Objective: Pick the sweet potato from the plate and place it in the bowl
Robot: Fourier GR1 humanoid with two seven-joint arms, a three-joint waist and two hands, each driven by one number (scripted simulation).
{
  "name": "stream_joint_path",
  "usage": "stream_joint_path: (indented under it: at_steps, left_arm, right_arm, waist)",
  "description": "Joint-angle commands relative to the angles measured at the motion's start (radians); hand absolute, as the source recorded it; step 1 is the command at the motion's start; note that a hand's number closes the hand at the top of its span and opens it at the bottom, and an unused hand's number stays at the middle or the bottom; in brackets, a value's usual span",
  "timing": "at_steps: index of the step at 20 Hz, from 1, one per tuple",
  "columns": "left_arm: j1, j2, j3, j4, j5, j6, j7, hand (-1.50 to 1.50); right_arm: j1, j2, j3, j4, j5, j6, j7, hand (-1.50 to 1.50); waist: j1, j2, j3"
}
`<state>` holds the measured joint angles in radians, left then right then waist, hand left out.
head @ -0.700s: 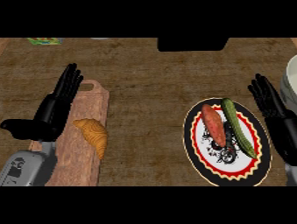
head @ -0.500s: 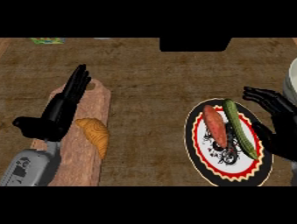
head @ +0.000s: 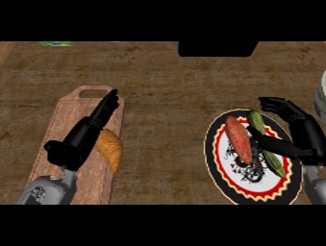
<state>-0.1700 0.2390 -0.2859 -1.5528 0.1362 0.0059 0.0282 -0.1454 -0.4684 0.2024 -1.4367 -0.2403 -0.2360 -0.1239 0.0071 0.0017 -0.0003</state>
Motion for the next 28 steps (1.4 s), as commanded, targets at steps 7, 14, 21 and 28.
stream_joint_path:
  at_steps: [7,14,21,28]
  left_arm:
    - [0.012,-0.004,-0.005,-0.006,-0.009,-0.032,-0.010,0.00]
    - [0.000,-0.002,-0.010,-0.026,-0.005,-0.036,0.037,0.00]
    - [-0.014,0.006,0.035,-0.014,0.001,-0.047,0.034,0.00]
    - [0.027,-0.020,0.047,0.011,-0.030,-0.071,-0.011,0.00]
  right_arm:
    - [-0.233,-0.193,0.168,0.069,0.267,0.146,0.279,-1.50]
    - [-0.361,-0.369,0.287,0.057,0.187,0.619,0.561,-1.50]
    - [-0.565,-0.260,0.262,0.090,-0.027,0.860,0.908,-1.50]
    - [-0.589,-0.135,0.224,0.105,0.001,0.896,1.063,-1.50]
  waist:
    - [0.015,-0.001,-0.003]
    - [0.031,0.000,-0.004]
    - [0.012,-0.001,-0.001]
    - [0.000,-0.001,0.000]
